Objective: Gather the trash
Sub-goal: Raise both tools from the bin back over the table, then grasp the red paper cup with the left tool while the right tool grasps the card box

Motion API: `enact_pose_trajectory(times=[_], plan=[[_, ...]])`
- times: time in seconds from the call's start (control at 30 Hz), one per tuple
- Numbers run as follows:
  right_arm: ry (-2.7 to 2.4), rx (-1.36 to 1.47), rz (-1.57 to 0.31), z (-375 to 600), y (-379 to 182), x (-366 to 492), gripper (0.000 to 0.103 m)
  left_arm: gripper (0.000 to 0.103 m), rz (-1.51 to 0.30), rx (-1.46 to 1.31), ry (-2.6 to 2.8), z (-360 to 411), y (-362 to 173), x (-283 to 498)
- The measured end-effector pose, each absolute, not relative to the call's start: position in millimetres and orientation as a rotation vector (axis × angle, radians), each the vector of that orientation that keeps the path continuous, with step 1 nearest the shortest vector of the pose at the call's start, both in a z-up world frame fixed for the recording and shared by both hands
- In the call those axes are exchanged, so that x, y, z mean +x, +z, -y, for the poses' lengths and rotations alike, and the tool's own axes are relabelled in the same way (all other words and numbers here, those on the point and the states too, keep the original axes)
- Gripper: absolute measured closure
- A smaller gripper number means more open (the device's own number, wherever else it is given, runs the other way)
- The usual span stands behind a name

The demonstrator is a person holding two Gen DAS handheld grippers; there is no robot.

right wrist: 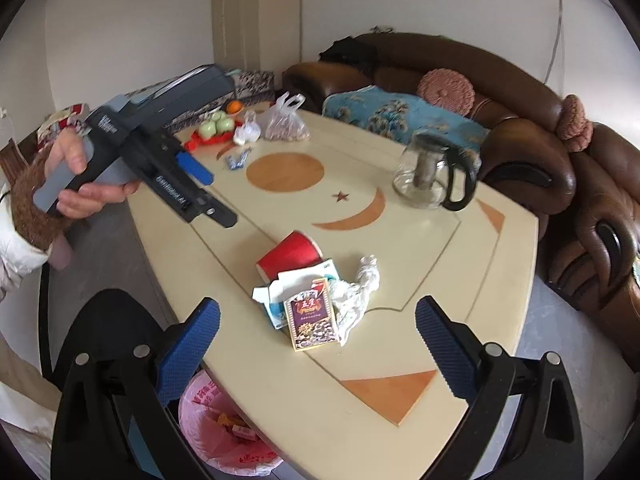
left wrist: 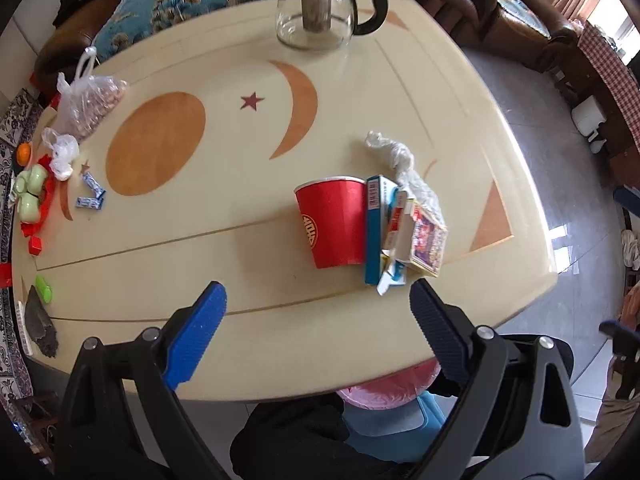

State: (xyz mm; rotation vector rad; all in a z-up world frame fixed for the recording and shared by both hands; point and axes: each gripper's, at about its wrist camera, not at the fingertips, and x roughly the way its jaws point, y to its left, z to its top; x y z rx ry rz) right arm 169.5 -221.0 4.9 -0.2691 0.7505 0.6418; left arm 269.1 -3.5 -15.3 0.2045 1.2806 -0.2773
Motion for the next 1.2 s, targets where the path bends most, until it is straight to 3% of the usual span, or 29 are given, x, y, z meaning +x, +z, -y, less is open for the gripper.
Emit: enact_pose_trajectory(times=[0.73,1.2], plan=[[0.888,-0.316,-0.946,175,-95,223,0.007,0.012,-1.42,0.139,-0.284,5,-99,336],[0.946,-0.325,-0.993,158,-130,254,0.007,0.013,-1.484,0.085,-0.351,17,-138,357]])
